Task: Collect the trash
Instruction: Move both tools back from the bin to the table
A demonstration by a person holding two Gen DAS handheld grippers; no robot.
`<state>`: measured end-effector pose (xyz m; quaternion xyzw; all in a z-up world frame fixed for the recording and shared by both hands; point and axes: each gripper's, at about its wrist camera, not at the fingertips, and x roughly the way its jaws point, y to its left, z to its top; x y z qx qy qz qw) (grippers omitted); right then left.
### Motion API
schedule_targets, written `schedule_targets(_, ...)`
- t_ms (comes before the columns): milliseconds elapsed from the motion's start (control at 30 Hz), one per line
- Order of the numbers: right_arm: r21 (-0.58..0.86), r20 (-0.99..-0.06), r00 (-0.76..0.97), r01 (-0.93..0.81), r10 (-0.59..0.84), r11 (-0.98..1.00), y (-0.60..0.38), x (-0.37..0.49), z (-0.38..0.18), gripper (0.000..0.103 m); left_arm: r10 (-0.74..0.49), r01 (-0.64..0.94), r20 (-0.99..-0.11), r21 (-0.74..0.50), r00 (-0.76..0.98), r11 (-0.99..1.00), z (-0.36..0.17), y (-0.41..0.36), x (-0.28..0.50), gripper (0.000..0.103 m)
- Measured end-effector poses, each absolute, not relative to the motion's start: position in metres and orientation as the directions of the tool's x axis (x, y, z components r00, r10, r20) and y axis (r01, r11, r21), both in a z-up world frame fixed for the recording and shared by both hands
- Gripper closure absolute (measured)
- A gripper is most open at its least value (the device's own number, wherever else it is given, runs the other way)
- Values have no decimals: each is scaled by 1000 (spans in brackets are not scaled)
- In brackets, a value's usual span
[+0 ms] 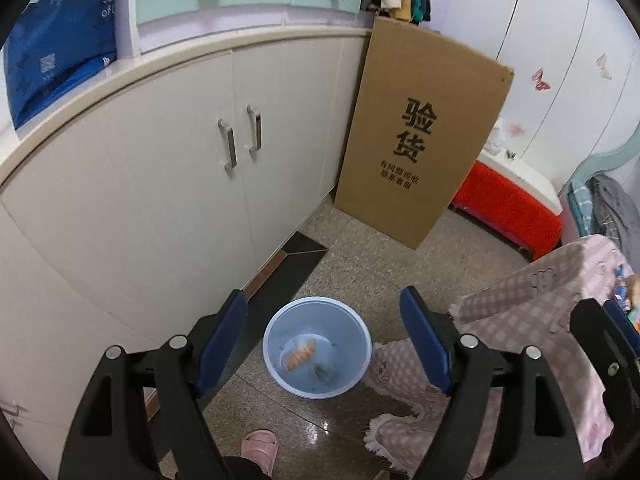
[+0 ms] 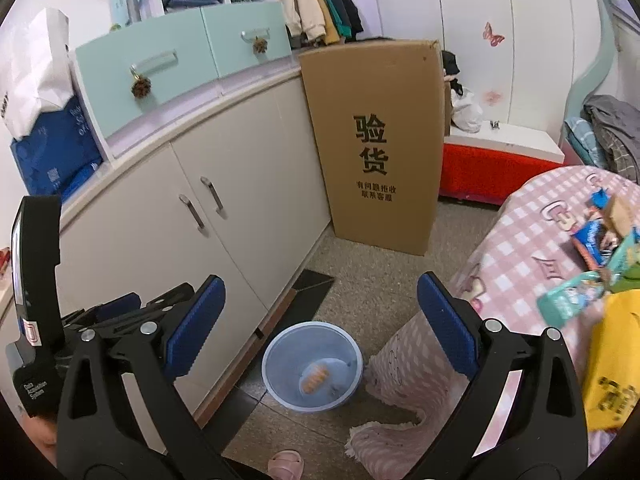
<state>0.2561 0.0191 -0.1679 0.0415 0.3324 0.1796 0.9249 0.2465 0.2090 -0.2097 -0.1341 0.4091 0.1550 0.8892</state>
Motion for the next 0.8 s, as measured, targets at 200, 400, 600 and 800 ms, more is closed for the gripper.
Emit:
schedule_targets(200, 208, -564, 749, -278, 347, 938, -7, 220, -139, 8, 141, -330, -722, -127, 678, 936, -173, 181, 213, 24)
schedule_targets(400, 209, -535, 790, -220, 300, 953, -47, 179, -115, 8, 89, -234, -674, -126, 733, 964, -142, 133, 182, 21)
schedule_targets(600, 197, -523, 829, -111, 200, 974, -106, 142, -106, 8, -3, -84, -659, -101, 752, 991, -131, 63, 163, 20)
schedule_targets(800, 211, -532, 843, 42, 79, 977, -175, 113, -111, 8, -94, 66, -666, -67, 740, 996, -133, -5, 157, 18)
